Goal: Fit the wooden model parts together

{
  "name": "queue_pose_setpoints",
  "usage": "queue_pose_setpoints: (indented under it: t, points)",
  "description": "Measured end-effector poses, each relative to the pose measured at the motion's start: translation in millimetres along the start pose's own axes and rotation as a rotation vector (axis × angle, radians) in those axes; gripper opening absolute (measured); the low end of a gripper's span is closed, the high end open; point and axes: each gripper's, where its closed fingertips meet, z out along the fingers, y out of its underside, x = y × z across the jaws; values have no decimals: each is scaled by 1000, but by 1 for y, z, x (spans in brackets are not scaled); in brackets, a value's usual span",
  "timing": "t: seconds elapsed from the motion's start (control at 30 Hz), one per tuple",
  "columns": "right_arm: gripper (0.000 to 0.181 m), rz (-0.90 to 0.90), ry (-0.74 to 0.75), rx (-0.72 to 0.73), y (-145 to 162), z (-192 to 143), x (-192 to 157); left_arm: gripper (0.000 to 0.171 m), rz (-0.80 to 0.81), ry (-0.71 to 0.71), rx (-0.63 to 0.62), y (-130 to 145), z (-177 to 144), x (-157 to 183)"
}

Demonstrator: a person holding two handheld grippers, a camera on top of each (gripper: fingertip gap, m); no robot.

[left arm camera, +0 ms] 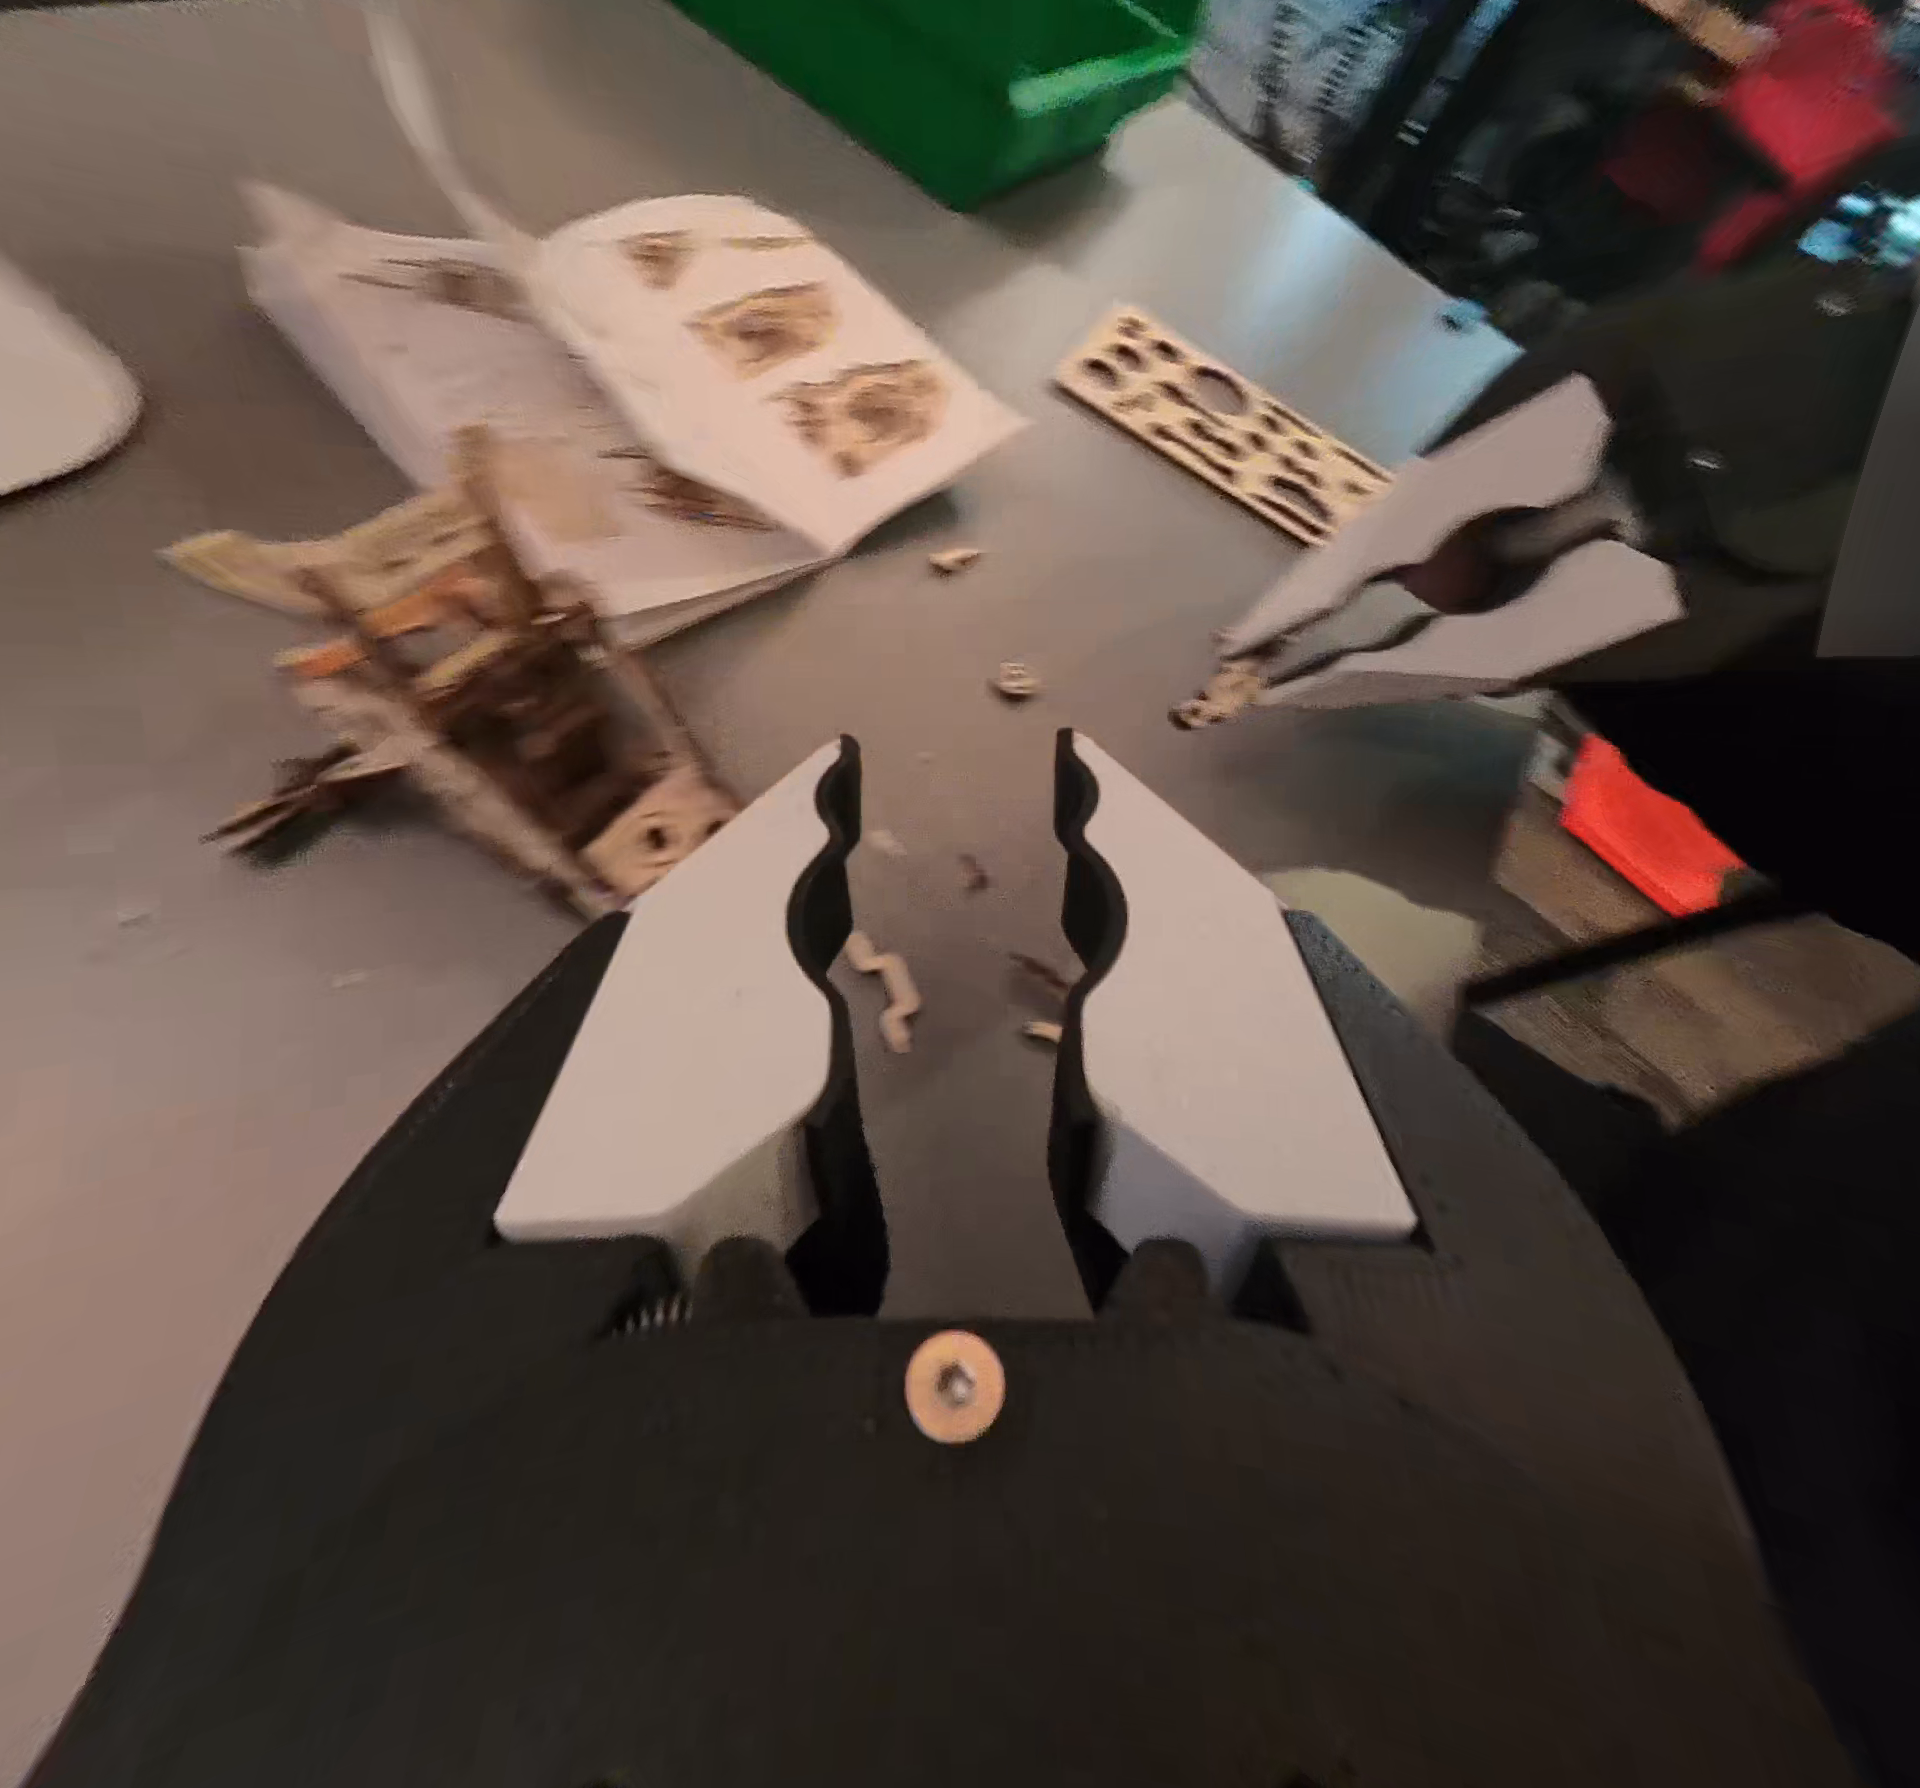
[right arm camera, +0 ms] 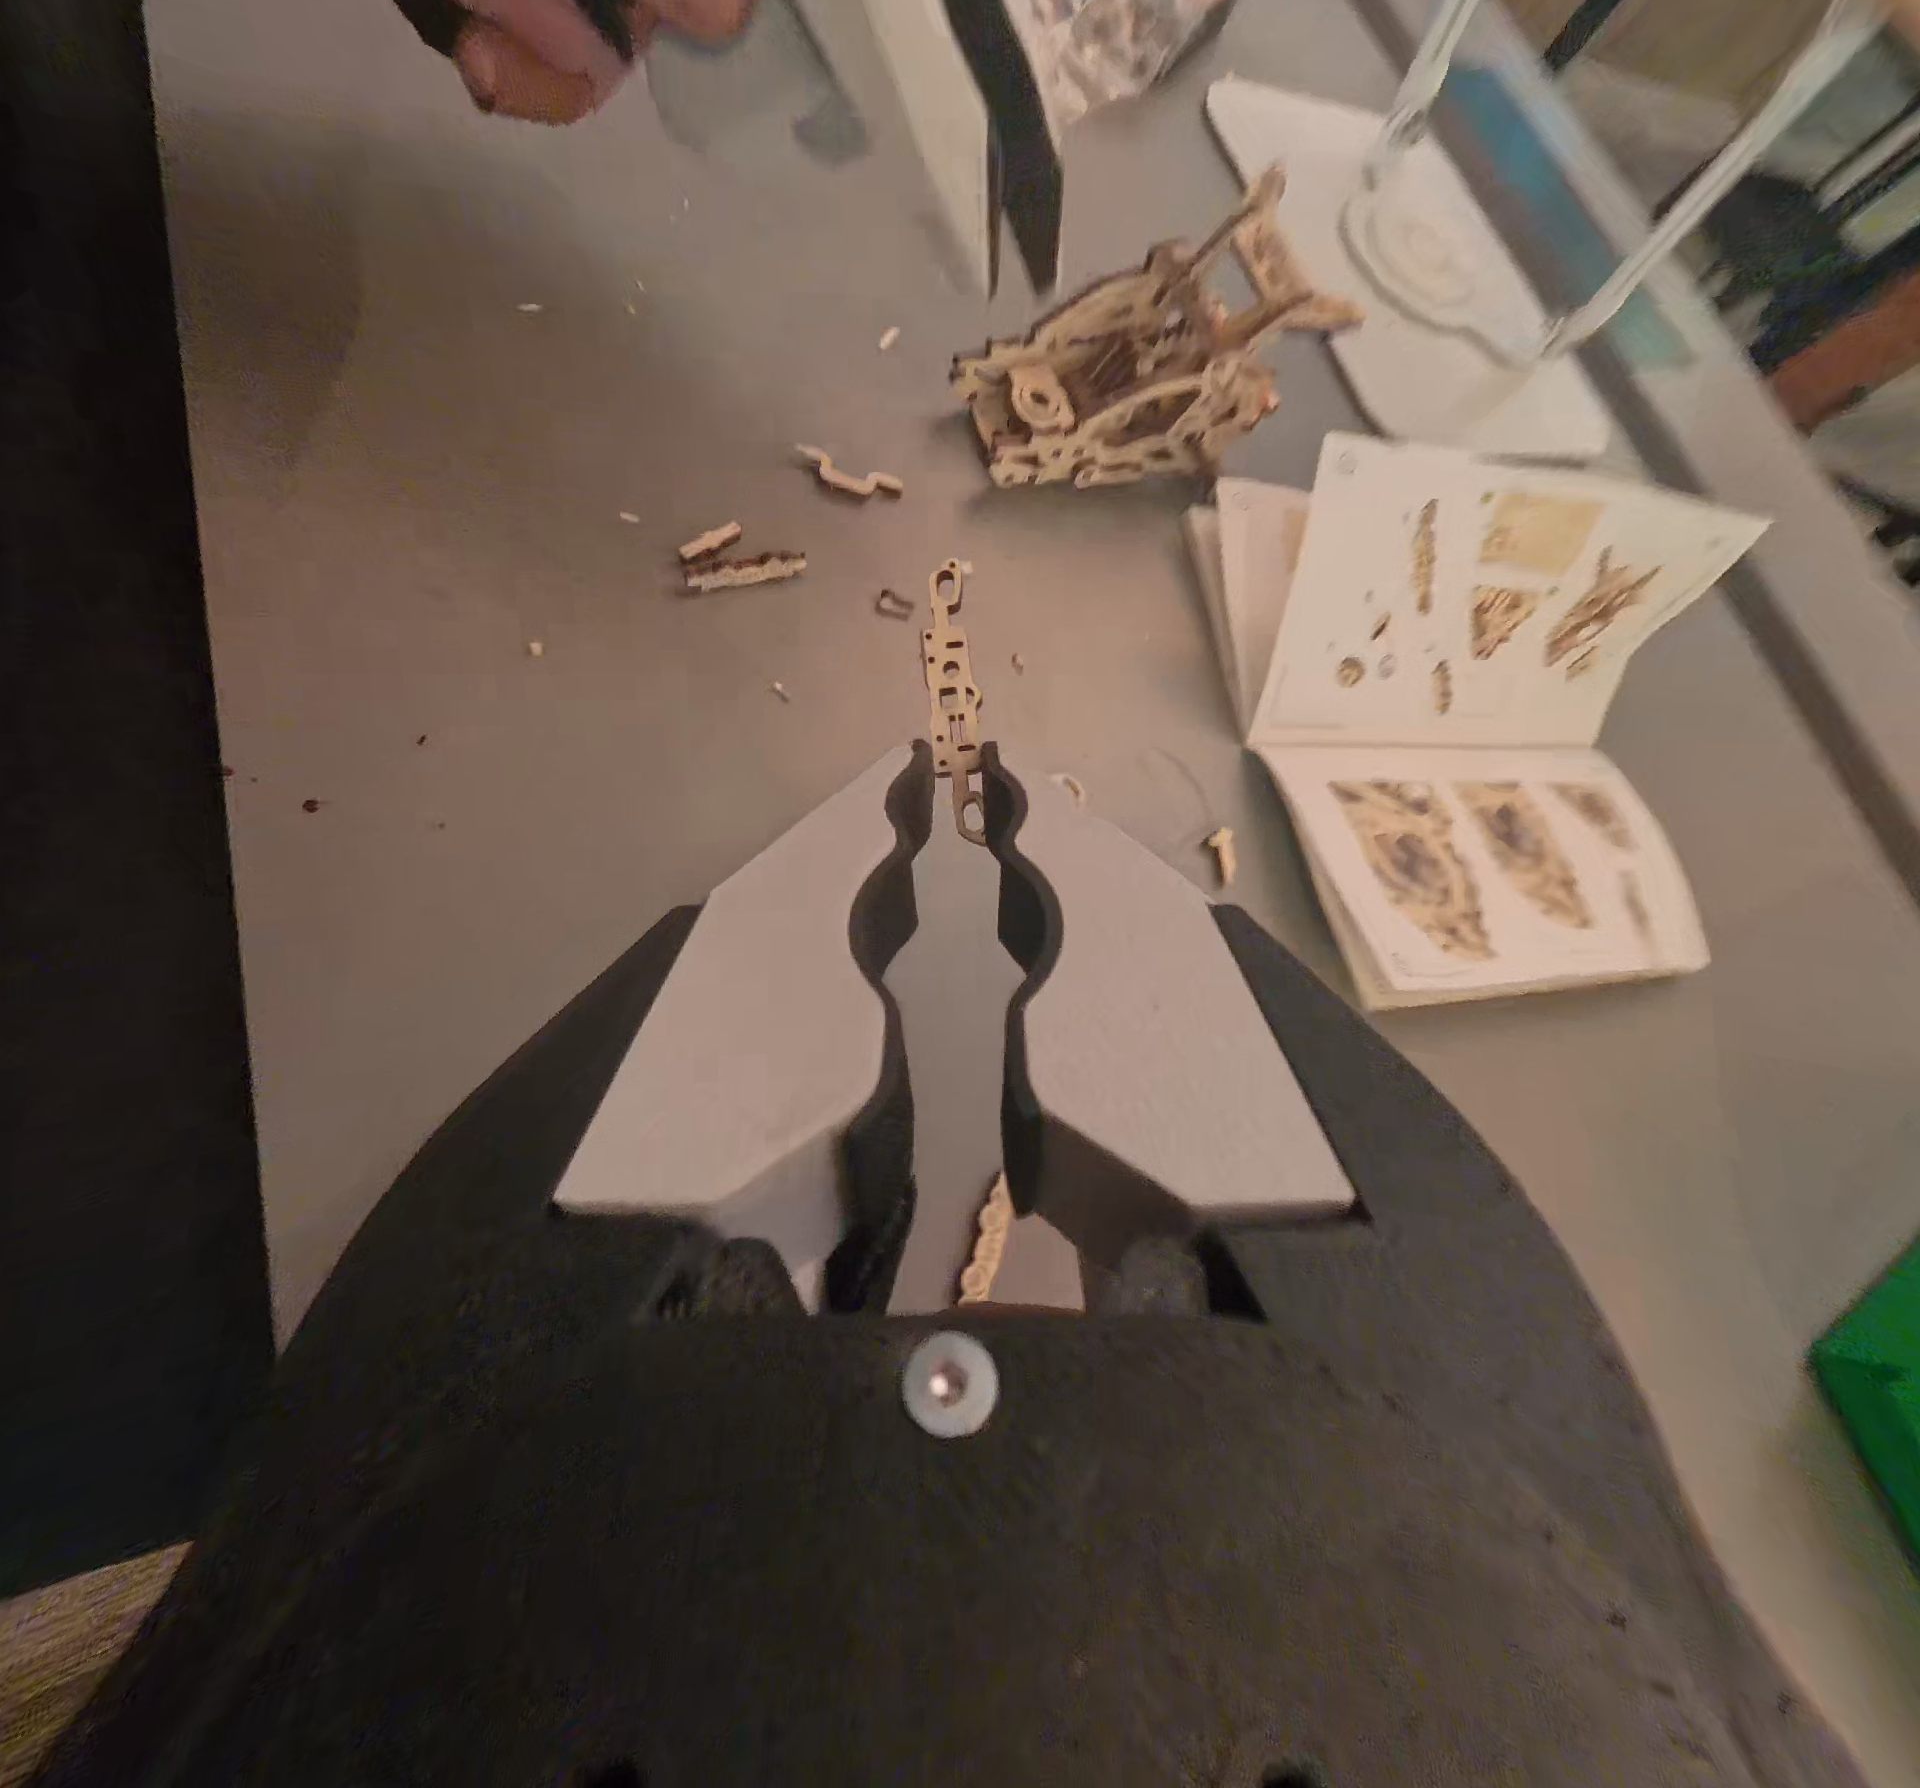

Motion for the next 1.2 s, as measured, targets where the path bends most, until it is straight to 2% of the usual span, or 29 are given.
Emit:
queue_pose_setpoints:
  t: [0.1,0.23,0.43,0.6,0.8,0.9,0.93,1.07,1.13,1.2]
  points:
    - [6,-109,8,28,-14,-3,-2,38,-41,184,-52,4,15,35]
    - [6,-207,-3,69,-30,-7,-6,29,-213,438,-11,-4,20,62]
    - [6,-229,8,84,-33,-10,-3,4,-270,595,-19,-2,22,82]
    - [7,-222,12,92,-31,-11,-1,1,-262,592,-21,0,27,83]
    - [9,-155,-23,110,-26,-12,-2,1,-137,534,-40,2,32,84]
    - [35,38,-123,126,-21,-14,-2,1,-32,462,-39,1,35,79]
    - [37,107,-148,122,-18,-15,0,1,17,443,-37,1,36,80]
    - [21,234,-247,185,-22,-24,-4,1,238,382,-60,4,38,86]
    - [3,209,-254,164,-21,-23,-9,1,347,382,-55,5,37,95]
    - [2,198,-260,141,-19,-23,-15,1,432,351,-73,10,36,97]
